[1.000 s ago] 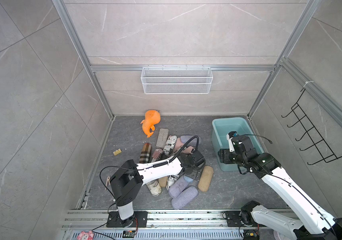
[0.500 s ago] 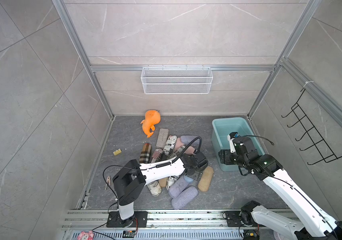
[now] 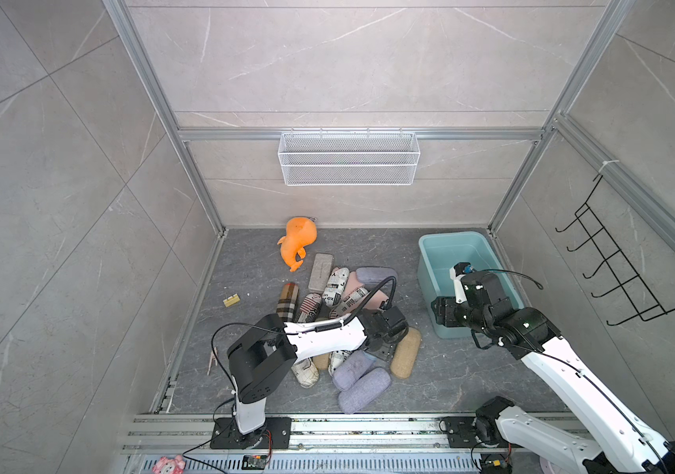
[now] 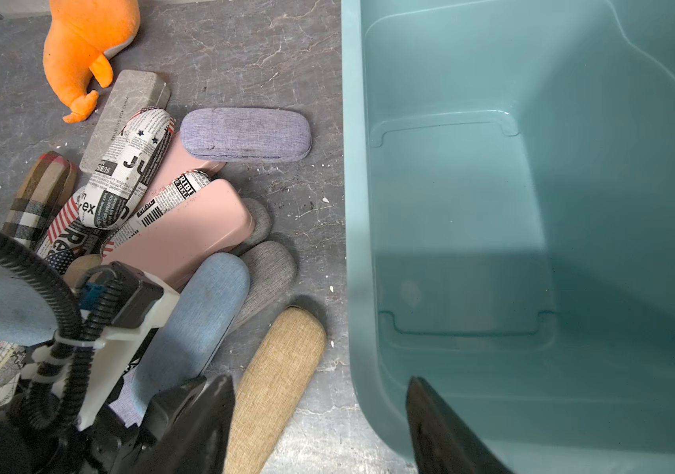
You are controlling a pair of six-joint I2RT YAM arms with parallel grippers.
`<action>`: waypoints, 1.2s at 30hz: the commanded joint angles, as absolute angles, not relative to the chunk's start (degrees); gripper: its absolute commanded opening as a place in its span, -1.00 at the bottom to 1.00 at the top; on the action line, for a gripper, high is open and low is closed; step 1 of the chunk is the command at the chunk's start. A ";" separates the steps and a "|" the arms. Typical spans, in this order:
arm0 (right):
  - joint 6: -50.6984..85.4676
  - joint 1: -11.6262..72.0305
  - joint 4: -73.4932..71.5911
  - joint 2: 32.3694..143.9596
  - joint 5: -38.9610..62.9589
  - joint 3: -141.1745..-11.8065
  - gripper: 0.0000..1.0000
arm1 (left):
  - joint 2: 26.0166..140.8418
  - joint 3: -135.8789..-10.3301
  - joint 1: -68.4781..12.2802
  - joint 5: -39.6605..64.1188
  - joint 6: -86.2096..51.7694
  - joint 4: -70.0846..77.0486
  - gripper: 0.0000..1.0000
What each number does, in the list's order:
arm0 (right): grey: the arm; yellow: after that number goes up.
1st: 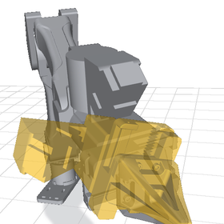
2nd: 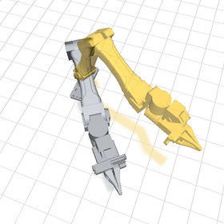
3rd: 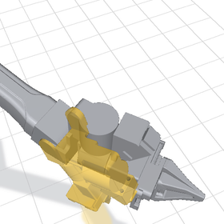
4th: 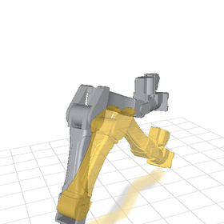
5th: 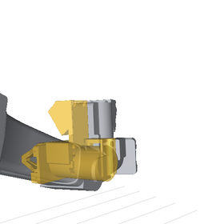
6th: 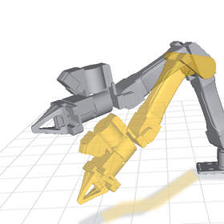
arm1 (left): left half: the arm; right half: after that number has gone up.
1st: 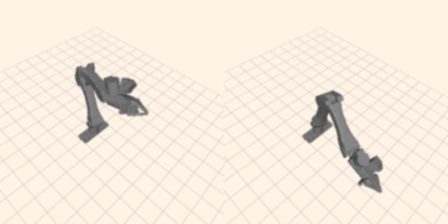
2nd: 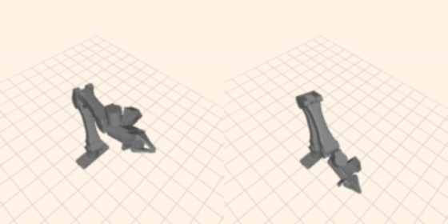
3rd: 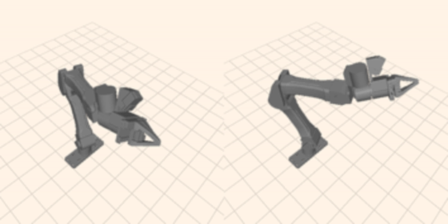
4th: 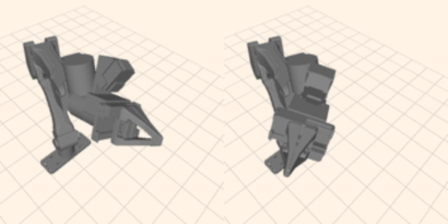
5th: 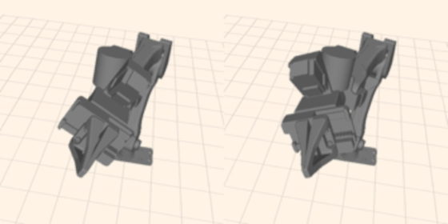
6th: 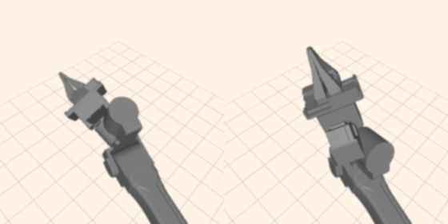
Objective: Put the glasses cases into the storage boxes
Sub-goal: Pick up the glasses case.
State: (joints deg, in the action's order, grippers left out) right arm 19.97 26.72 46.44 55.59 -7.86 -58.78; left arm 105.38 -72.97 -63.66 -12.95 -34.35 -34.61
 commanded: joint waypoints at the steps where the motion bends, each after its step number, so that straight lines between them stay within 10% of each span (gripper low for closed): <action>1: 20.92 26.99 46.58 54.76 -7.03 -58.58 0.36 | 105.56 -72.16 -63.66 -13.33 -35.17 -33.44 0.35; 9: 21.64 27.04 46.40 54.83 -4.80 -59.78 0.31 | 98.82 -70.16 -63.68 -12.28 -34.23 -31.68 0.02; 23: 32.07 27.31 27.81 57.76 16.64 -60.07 0.28 | 72.16 -51.18 -60.83 -10.58 -29.03 2.45 -0.06; 36: 35.78 35.31 18.22 66.04 15.91 -62.74 0.28 | 67.20 -44.92 -57.58 -7.54 -31.90 14.81 -0.08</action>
State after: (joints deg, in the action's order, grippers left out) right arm 34.44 33.63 21.15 64.18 17.47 -61.19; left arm 70.30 -44.62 -57.82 -8.58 -31.14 7.11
